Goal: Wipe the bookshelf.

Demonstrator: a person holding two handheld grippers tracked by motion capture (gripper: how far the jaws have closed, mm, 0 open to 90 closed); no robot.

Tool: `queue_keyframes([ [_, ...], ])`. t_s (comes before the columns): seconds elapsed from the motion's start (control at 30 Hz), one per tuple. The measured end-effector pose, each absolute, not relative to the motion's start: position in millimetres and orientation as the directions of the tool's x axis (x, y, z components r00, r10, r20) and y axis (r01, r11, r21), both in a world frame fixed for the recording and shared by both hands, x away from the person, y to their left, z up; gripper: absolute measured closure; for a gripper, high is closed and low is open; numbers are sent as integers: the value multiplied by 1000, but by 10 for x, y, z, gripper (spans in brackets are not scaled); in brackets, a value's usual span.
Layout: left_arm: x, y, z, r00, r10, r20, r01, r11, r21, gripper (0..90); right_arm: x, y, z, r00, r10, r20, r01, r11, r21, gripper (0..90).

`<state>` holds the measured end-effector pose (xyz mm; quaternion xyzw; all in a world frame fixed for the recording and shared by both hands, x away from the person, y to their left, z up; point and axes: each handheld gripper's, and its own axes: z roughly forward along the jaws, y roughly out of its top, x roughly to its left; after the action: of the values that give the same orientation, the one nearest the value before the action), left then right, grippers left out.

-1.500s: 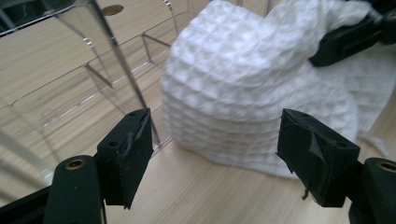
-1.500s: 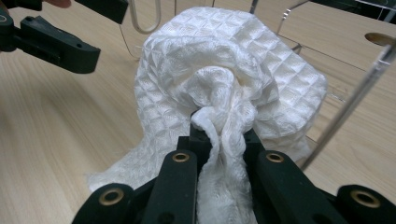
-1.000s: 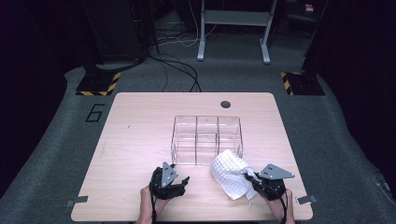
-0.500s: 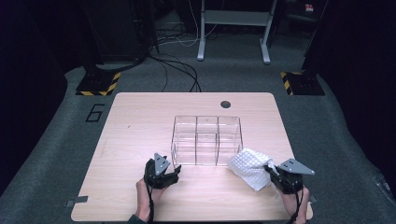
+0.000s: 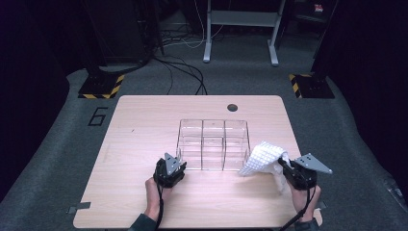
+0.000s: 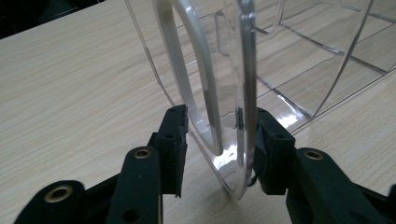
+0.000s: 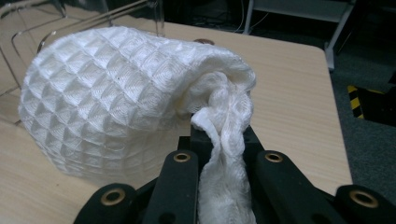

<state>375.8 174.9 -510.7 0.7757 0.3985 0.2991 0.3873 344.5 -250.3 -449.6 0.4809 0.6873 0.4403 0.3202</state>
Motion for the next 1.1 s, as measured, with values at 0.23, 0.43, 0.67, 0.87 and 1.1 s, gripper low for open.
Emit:
queue_keyframes([
  [0.23,3760,1740,-5143,506,847,164,373,-386,843,710,3485,-2499,-4369,-325,946,-20,334,135,933,831],
  [0.43,3755,1732,-5157,498,852,162,367,-376,851,720,3605,-2370,-4247,-342,939,-38,291,144,946,830],
  [0.67,3738,1730,-5185,491,855,170,350,-372,860,722,3821,-2129,-4213,-401,913,-68,283,194,940,826],
  [0.87,3733,1759,-5212,497,850,175,337,-376,863,720,3976,-2031,-4242,-437,897,-64,271,200,942,822],
  [1.1,3709,1754,-5242,490,853,182,318,-369,874,721,4165,-1957,-4272,-449,891,-66,271,207,940,821],
])
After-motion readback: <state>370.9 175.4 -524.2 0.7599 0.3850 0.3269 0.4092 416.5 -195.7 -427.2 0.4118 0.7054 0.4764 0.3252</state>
